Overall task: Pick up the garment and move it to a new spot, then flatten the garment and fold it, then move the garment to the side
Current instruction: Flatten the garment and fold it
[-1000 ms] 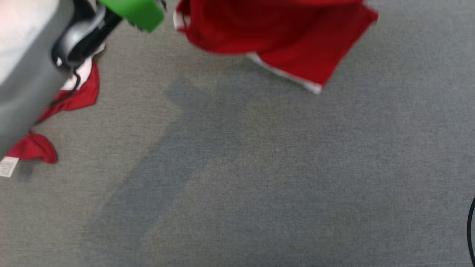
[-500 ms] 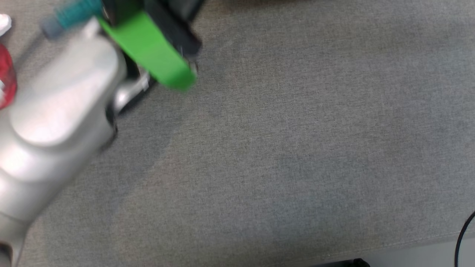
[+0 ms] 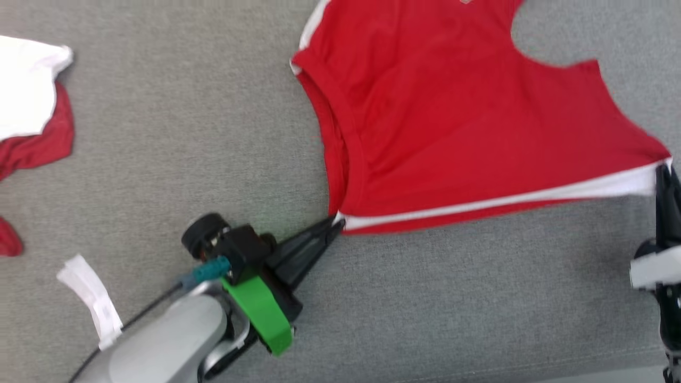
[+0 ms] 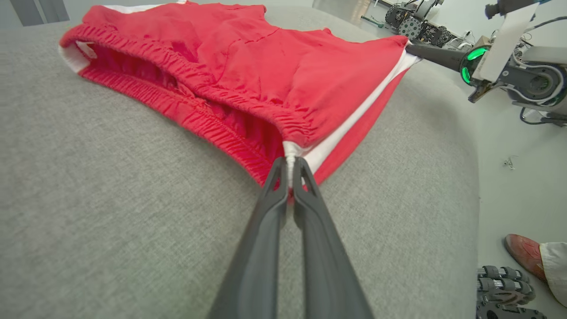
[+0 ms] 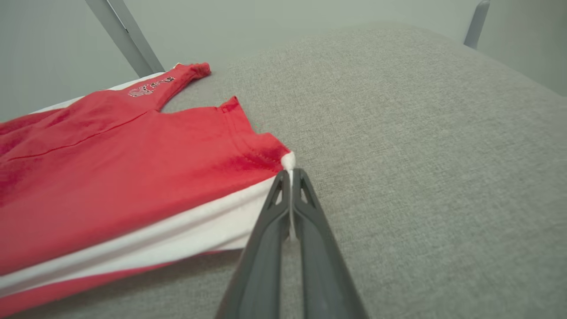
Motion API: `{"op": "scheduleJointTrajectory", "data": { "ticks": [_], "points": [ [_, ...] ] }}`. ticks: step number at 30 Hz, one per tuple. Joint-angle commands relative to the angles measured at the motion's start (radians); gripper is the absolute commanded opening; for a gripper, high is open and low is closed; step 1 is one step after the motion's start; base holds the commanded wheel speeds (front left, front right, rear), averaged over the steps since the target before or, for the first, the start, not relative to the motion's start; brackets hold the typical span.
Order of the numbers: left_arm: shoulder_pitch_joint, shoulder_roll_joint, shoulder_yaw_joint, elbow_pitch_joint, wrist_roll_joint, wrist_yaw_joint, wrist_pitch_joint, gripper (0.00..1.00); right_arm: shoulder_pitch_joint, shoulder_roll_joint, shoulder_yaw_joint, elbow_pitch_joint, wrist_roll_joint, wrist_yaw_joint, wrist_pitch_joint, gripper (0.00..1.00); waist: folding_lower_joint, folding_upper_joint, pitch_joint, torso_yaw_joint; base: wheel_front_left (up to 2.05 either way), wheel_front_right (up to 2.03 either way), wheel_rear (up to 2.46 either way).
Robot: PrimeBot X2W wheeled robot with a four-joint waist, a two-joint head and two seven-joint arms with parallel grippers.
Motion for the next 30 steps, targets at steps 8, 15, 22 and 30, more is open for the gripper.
{"op": "scheduleJointTrajectory", "data": {
  "ticks": [8,15,22,30],
  "points": [
    [0.216,-0.002,0.099,-0.034,0.050,0.001,-0.003,0.00,0.253,-0.002,-0.044,-0.163,0.022,-0.003,-0.010,0.00,0.0000,-0.0001,-0.213,0.071,0.00,0.00,0.00],
    [0.372,0.032,0.184,-0.113,0.107,0.002,-0.003,0.00,0.408,0.033,-0.118,-0.349,0.018,-0.003,0.108,0.00,0.0000,-0.0001,-0.272,0.082,0.00,0.00,0.00],
    [0.418,0.039,0.204,-0.189,0.094,0.002,-0.003,0.00,0.437,0.074,-0.200,-0.520,-0.012,-0.003,0.258,0.00,0.0000,-0.0001,-0.293,0.103,0.00,0.00,0.00],
    [0.286,-0.018,0.180,-0.169,0.024,0.002,0.023,0.00,0.228,0.042,-0.172,-0.474,-0.084,-0.002,0.441,0.00,0.0000,-0.0001,-0.226,0.130,0.00,0.00,0.00]
  ]
}}
